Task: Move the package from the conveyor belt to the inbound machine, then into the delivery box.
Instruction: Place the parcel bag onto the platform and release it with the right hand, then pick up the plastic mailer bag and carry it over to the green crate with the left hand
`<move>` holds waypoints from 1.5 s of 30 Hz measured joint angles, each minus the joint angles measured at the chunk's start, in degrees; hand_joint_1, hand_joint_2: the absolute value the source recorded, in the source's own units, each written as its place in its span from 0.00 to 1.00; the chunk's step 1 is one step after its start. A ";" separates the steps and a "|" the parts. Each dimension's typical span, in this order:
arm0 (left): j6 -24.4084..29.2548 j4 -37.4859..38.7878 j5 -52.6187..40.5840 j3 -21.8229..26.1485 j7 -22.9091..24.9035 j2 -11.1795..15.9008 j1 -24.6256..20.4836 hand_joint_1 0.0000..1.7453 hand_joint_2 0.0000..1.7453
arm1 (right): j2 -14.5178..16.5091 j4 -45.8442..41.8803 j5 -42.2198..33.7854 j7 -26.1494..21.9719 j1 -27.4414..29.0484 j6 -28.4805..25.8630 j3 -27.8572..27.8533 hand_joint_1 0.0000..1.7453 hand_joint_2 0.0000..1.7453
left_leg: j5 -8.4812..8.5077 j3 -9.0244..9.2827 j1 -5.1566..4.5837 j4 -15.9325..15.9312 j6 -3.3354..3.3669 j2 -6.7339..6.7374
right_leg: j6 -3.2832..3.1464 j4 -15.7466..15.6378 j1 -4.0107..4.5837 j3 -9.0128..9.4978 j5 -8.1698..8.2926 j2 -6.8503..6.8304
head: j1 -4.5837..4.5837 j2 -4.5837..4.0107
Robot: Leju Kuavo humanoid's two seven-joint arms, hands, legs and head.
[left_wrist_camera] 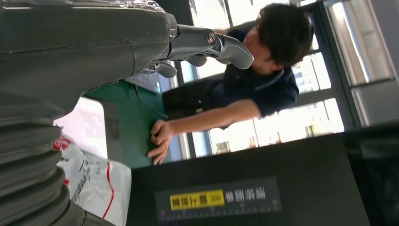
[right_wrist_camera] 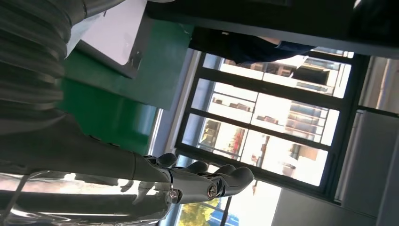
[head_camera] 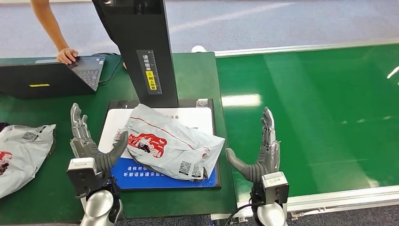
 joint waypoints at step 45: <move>-26.39 12.67 -31.13 -9.14 26.03 6.81 -10.75 0.00 1.00 | -0.01 -3.19 5.55 1.60 2.12 0.72 0.00 0.00 1.00 | 0.02 0.03 0.01 0.00 -0.01 0.00 | -0.01 0.01 0.02 0.00 0.01 0.01 | -0.02 0.00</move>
